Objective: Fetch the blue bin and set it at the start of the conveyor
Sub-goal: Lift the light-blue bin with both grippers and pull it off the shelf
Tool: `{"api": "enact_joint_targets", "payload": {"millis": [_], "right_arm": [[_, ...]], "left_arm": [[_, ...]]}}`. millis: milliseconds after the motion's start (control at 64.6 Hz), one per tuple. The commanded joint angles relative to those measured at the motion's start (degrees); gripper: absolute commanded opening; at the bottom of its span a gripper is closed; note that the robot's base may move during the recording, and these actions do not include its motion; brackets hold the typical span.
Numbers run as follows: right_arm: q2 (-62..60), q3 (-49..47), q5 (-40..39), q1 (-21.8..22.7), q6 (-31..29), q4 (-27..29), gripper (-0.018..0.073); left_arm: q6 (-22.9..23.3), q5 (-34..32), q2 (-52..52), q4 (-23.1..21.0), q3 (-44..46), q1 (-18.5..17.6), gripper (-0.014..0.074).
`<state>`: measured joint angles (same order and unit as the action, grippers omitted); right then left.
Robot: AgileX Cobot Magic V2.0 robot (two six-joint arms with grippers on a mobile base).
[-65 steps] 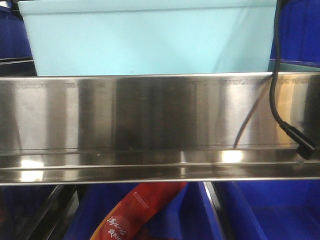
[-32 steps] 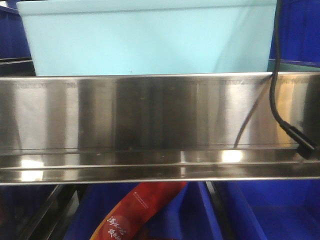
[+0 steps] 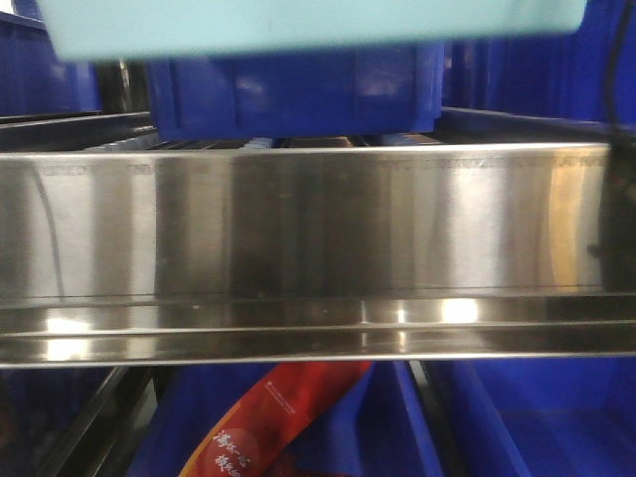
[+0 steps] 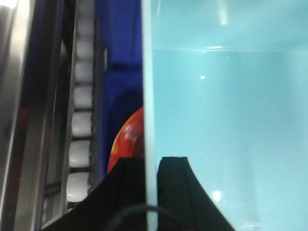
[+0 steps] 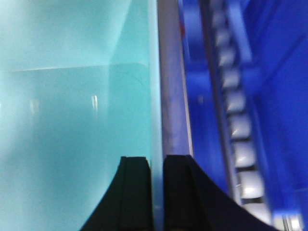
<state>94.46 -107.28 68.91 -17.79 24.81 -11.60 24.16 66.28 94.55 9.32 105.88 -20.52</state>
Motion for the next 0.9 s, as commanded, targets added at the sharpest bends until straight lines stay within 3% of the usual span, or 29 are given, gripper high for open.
{"api": "enact_joint_targets", "payload": {"millis": [0, 155, 372, 883], "right_arm": [[-2.7, -1.9, -1.2, -0.2, 0.2, -5.6, -0.0162], [-3.3, -6.6, -1.2, -2.4, -0.5, -8.4, -0.0162], [-3.3, -9.0, -1.1, -2.9, -0.7, -8.4, -0.0162], [-2.7, -9.1, -5.1, -2.9, -0.7, -8.4, -0.0162]], "left_arm": [[0.4, -0.1, -1.6, 3.1, 2.7, -0.9, -0.0111], [0.4, 0.7, -1.6, 6.7, 9.0, -2.5, -0.0111], [0.4, 1.6, -1.6, 8.4, 14.3, -2.6, -0.0111], [0.0, 1.1, -1.6, 13.0, 14.9, -2.6, -0.0111]]}}
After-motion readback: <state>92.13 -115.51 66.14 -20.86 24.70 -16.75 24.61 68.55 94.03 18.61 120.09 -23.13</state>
